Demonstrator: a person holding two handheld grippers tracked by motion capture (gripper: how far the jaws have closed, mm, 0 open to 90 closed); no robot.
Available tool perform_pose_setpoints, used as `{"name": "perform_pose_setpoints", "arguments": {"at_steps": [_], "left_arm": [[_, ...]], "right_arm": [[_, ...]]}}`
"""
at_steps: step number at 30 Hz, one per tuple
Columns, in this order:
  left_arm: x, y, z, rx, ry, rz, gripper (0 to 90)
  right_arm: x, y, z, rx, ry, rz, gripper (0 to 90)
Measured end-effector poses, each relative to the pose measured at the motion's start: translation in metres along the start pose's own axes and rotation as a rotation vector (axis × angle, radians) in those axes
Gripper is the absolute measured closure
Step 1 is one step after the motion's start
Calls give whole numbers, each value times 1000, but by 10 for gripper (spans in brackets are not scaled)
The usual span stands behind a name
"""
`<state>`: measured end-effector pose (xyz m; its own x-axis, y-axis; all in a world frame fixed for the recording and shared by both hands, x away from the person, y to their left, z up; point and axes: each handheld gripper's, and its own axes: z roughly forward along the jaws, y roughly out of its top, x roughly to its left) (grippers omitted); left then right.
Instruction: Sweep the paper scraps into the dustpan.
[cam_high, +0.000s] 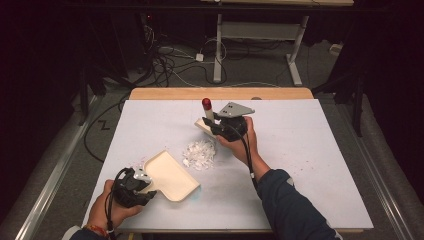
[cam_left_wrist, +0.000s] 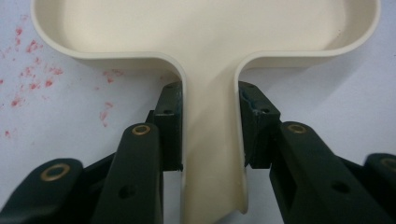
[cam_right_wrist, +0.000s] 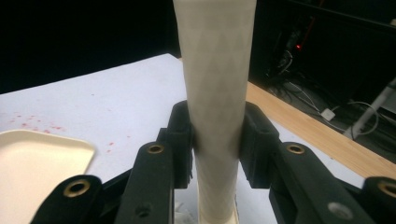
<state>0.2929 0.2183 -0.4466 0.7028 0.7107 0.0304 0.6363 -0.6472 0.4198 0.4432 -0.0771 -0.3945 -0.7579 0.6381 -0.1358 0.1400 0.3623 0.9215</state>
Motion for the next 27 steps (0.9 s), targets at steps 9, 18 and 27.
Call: {"name": "perform_pose_setpoints", "arguments": {"at_steps": [9, 18, 27], "left_arm": [[-1, 3, 2, 6, -4, 3, 636], [-4, 7, 6, 14, -2, 7, 636], [-4, 8, 7, 14, -4, 5, 636]], "right_arm": [[16, -1, -1, -23, 43, 1, 690], [27, -7, -2, -56, 95, 33, 671], [32, -7, -8, -67, 98, 26, 676]]}}
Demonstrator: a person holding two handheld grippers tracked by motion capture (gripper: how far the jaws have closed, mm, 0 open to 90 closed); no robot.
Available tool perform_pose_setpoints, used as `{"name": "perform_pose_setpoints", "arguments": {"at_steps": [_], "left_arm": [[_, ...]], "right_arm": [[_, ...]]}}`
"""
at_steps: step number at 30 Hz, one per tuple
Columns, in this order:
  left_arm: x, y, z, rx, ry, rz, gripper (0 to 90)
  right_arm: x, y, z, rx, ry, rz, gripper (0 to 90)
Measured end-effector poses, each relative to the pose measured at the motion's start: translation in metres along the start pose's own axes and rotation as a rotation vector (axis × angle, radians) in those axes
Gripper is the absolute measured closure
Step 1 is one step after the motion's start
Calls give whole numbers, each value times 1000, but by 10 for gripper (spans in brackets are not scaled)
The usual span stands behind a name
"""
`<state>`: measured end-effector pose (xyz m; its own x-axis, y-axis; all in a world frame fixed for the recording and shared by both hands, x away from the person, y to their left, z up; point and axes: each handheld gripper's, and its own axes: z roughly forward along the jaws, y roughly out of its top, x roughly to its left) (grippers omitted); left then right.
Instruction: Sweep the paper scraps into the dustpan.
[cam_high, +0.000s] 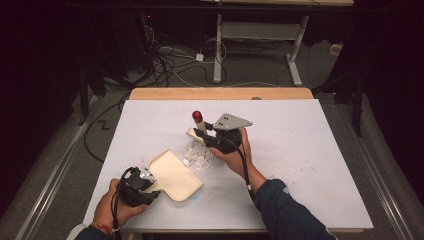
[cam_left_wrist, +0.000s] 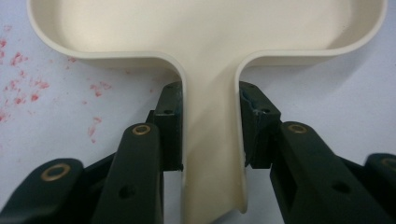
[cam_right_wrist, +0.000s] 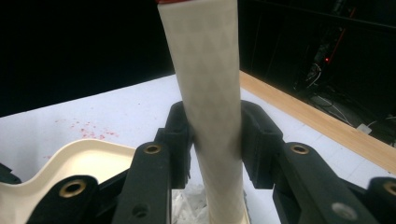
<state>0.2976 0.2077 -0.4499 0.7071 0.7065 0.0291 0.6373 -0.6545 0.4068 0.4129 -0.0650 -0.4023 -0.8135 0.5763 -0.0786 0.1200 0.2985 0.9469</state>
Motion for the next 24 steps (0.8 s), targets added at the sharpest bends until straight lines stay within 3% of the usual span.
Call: {"name": "perform_pose_setpoints", "arguments": {"at_steps": [17, 24], "left_arm": [[8, 9, 1, 8, -27, 1, 635], [9, 13, 3, 4, -26, -2, 635]], "right_arm": [[19, 2, -2, -13, 49, -22, 684], [38, 5, -3, -17, 105, -26, 691]]}}
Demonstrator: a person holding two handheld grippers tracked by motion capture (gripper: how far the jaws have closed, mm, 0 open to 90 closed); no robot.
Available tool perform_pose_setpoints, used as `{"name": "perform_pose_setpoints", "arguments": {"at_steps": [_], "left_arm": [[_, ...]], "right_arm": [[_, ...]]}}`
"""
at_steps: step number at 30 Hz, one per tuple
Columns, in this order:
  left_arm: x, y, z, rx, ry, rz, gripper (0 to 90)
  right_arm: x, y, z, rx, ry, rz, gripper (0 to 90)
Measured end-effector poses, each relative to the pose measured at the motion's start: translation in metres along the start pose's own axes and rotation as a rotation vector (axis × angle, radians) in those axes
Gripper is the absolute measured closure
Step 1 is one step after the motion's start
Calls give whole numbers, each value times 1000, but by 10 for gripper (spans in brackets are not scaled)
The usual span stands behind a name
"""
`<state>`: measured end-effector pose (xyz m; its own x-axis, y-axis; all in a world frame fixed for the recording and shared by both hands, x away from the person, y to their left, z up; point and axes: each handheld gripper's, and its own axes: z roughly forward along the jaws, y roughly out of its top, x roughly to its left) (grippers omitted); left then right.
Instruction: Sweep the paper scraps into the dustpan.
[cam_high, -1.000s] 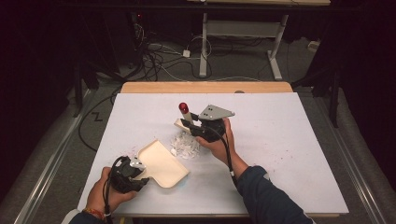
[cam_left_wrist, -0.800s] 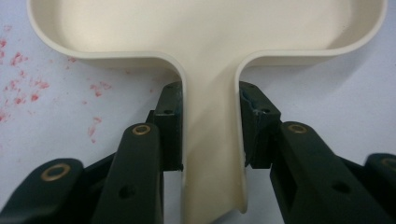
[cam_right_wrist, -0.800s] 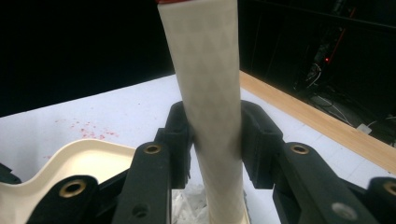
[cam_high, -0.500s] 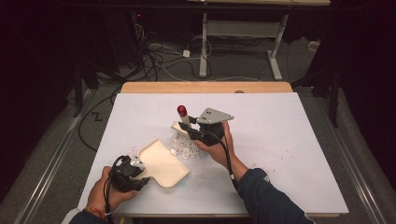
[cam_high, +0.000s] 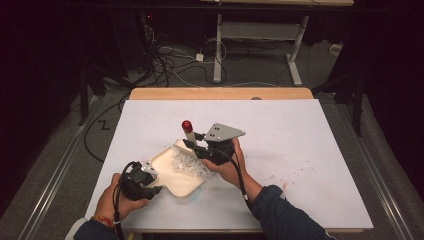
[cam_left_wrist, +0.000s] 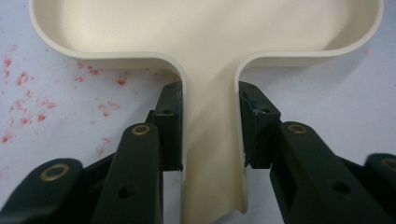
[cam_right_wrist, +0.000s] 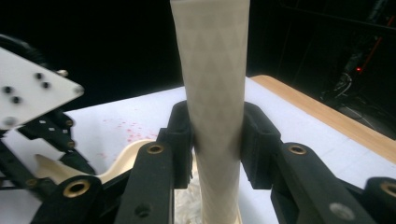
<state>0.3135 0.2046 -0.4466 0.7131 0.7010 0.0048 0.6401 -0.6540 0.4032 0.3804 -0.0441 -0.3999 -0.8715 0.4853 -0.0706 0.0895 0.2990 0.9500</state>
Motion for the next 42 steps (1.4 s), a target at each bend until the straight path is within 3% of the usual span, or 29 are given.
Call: {"name": "perform_pose_setpoints", "arguments": {"at_steps": [6, 17, 25, 34, 42], "left_arm": [[1, 5, 5, -5, -6, -4, 635], [-1, 8, 9, -1, 8, -1, 635], [-2, 5, 11, 4, 16, 1, 635], [-3, 2, 11, 12, 22, 8, 635], [-6, -3, 6, 36, 8, 29, 635]], "right_arm": [[11, 3, 2, -5, 19, -20, 700], [2, 14, -8, -35, 0, -10, 706], [-13, 22, -34, -73, -48, -2, 706], [-23, 6, -74, -16, -88, 16, 705], [-20, -5, -116, 53, -90, -15, 706]]}}
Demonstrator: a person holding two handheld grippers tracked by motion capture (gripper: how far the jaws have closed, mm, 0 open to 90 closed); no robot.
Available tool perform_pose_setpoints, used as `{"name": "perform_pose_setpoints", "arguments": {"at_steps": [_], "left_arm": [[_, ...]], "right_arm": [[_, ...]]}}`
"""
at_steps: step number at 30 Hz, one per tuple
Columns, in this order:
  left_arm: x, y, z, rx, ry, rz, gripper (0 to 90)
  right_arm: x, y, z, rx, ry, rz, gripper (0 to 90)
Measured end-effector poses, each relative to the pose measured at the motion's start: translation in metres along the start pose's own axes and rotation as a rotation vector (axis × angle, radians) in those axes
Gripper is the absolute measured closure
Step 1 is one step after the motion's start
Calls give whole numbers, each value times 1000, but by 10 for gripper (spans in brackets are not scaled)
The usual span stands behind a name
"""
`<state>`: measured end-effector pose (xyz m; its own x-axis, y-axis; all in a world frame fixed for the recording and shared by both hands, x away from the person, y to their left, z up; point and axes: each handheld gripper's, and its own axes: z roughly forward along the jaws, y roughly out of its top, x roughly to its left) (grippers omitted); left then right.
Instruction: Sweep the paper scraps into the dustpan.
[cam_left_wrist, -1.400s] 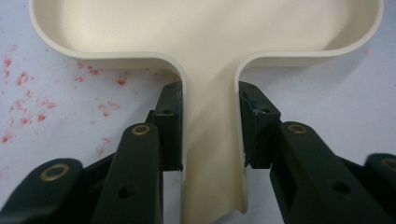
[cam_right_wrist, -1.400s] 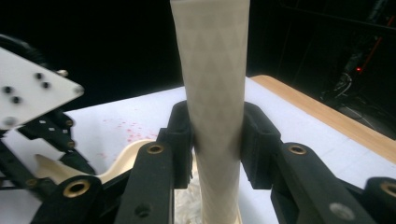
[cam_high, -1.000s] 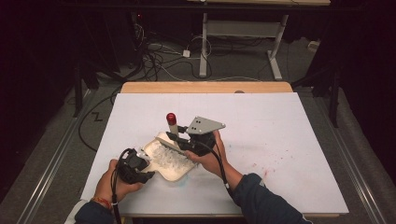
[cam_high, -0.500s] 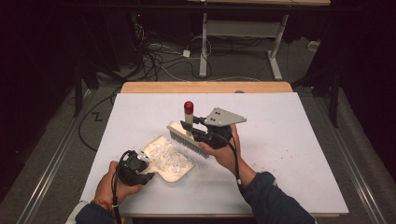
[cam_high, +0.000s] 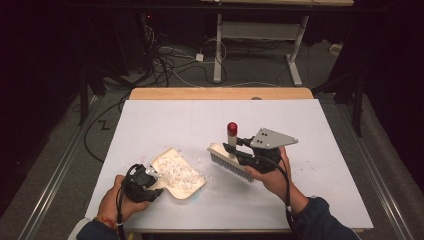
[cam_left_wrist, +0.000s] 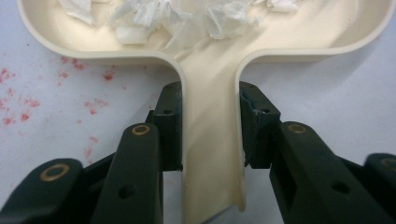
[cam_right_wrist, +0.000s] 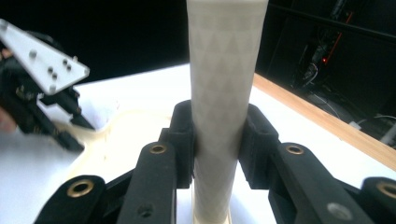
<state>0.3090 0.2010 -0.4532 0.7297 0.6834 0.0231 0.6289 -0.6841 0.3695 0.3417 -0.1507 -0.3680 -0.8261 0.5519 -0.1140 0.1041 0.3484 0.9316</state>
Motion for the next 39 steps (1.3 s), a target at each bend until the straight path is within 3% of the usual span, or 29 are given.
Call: {"name": "perform_pose_setpoints", "arguments": {"at_steps": [5, 8, 10, 13, 21, 24, 28, 32, 39], "left_arm": [[-1, -1, 1, 2, 2, -2, 635], [-2, 0, 1, 4, 8, -1, 635], [-2, 0, 1, 1, 9, -2, 635], [-3, 0, 1, 2, 9, 3, 635], [-5, 3, 2, -3, 8, 7, 635], [-5, 2, 3, -8, 5, 2, 635], [-5, 2, 3, -11, -1, 0, 635], [-5, 1, 3, -13, 0, 0, 635], [-5, 1, 3, -15, 0, -4, 635]], "right_arm": [[5, -7, -17, 65, 18, 1, 706], [12, -10, -15, 97, 3, -28, 705], [16, -10, -10, 97, 29, -7, 705], [28, -8, -2, 98, 41, -41, 704], [48, 4, 25, 72, 106, -52, 705], [50, 8, 34, 42, 146, -18, 705], [54, 13, 37, -12, 193, -33, 705], [53, 15, 35, -13, 175, -44, 705], [34, 24, 18, -77, 121, -5, 705]]}}
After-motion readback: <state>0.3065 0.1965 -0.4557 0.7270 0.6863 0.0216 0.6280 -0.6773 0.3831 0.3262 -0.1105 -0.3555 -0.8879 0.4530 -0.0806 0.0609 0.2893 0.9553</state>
